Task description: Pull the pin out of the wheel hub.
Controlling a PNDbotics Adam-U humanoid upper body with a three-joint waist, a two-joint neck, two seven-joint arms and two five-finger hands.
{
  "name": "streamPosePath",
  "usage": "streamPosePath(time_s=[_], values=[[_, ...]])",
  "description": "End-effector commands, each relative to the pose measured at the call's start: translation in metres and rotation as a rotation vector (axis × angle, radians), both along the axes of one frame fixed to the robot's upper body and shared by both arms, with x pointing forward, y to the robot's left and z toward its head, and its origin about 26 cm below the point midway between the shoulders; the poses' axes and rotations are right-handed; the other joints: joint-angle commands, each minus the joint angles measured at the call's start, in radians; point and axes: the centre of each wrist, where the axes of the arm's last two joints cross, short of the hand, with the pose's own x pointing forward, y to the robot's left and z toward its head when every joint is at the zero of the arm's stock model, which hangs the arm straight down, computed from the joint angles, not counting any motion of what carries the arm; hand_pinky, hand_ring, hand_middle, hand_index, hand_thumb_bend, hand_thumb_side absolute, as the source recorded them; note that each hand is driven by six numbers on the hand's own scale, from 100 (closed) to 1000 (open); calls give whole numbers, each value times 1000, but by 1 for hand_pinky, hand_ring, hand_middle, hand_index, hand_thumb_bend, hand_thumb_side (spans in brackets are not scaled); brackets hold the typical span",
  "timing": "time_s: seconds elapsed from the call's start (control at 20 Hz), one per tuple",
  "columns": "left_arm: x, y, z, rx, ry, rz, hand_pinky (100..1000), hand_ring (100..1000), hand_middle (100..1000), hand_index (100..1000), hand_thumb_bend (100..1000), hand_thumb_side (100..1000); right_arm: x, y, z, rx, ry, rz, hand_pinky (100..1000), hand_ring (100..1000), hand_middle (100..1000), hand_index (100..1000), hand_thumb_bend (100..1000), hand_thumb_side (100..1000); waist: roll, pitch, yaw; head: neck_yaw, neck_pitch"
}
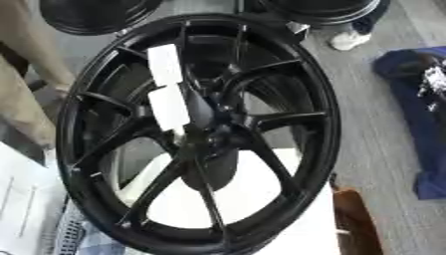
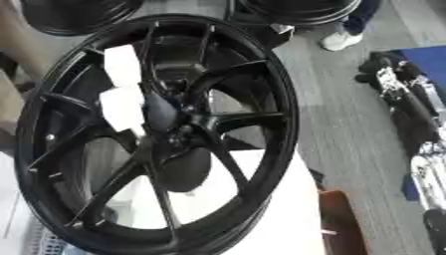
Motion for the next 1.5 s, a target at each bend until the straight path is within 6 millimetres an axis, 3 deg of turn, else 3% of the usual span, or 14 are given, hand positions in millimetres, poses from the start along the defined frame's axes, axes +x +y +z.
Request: streamPosePath(time_s=[0.05, 0.45, 0.6, 0.65, 0.9, 1.1, 1.15, 1.2, 1.5], values=[[-2, 11, 46, 269, -44, -11, 734, 538, 486, 735, 418, 521, -4, -5, 12, -46, -29, -17, 977, 765, 694, 829, 100, 552, 1, -13, 1, -10, -12], [5, 31, 119, 900, 174, -117, 748, 603, 552, 760, 466, 517, -10, -10, 11, -87, -16, -41, 974, 762, 691, 827, 100, 548, 8, -15, 6, -31, -10], [7, 35, 129, 983, 209, -140, 748, 603, 552, 760, 466, 517, -11, -10, 11, -92, -13, -45, 974, 762, 691, 827, 100, 548, 9, -16, 9, -36, -9], [8, 36, 130, 991, 211, -143, 763, 662, 610, 782, 484, 505, -11, -10, 11, -93, -13, -46, 973, 762, 690, 826, 100, 546, 9, -16, 9, -36, -9], [2, 20, 149, 1244, 201, -177, 778, 706, 655, 797, 500, 513, -14, -12, 14, -136, -10, -47, 972, 761, 689, 826, 100, 540, 20, -13, -2, -33, -17], [12, -3, 150, 1380, 176, -246, 778, 706, 655, 797, 509, 525, -15, -12, 13, -148, -3, -45, 972, 761, 689, 826, 100, 539, 18, -19, 3, -35, -18], [15, -9, 150, 1404, 168, -260, 776, 704, 653, 796, 547, 596, -15, -12, 13, -148, -1, -45, 972, 761, 689, 826, 100, 532, 18, -21, 5, -35, -17], [19, -15, 150, 1422, 161, -276, 775, 702, 651, 795, 513, 526, -15, -12, 12, -148, 2, -44, 972, 761, 689, 826, 100, 541, 18, -23, 7, -36, -17], [43, -59, 154, 1435, 167, -387, 771, 688, 636, 792, 513, 529, -15, -12, 10, -141, 12, -33, 971, 761, 689, 826, 100, 540, 14, -37, 6, -53, -18]])
